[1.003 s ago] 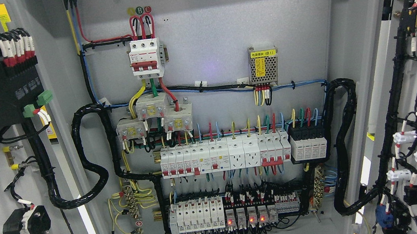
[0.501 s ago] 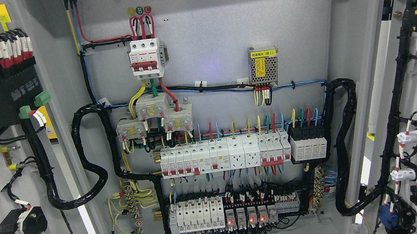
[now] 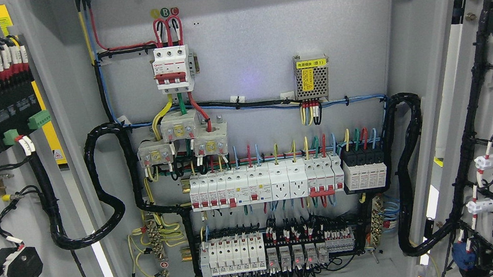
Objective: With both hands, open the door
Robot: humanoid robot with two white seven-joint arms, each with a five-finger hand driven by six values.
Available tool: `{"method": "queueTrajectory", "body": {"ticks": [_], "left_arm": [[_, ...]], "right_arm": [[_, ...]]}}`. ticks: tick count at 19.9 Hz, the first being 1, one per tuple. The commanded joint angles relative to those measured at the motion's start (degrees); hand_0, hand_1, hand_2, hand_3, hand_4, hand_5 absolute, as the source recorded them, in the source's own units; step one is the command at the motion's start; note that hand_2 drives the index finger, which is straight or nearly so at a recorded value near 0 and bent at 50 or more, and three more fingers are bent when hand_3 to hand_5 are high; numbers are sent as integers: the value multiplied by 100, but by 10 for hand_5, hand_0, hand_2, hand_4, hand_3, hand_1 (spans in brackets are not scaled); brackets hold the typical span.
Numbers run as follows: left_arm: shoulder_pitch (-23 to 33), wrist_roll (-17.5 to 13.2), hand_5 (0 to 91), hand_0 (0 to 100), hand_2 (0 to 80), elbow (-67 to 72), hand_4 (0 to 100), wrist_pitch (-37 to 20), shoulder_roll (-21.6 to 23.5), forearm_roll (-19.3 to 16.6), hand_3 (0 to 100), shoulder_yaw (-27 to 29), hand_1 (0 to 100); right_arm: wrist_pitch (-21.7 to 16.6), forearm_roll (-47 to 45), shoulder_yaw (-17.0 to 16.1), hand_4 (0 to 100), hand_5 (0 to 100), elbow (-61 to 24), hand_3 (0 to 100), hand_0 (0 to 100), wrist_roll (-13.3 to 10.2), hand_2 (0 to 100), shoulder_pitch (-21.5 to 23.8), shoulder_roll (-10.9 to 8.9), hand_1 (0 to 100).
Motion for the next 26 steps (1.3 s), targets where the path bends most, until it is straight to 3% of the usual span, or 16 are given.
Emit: {"method": "queueTrajectory", "body": {"ticks": [1,11,18,21,26], "left_arm": [[-23,-79,0,120,0,579,0,64,730,693,0,620,556],[-479,-694,0,120,0,1457,0,73,1346,1388,0,893,556],[-664,-774,0,120,0,1967,0,73,1513,1748,0,884,556],[-691,-976,0,120,0,2231,0,81,1716,1925,0,893,556],[-717,-1002,0,120,0,2337,0,90,1725,1969,0,893,556]], "right_arm": [[16,-266,-450,0,0,45,0,0,1,40,-5,145,500],[25,-346,-467,0,0,151,0,0,-8,40,-92,136,500],[16,-346,-459,0,0,142,0,0,-8,40,-136,83,500],[7,-346,-398,0,0,142,0,0,1,40,-136,74,500],[-11,-346,-362,0,0,98,0,0,1,40,-128,-22,500]]}}
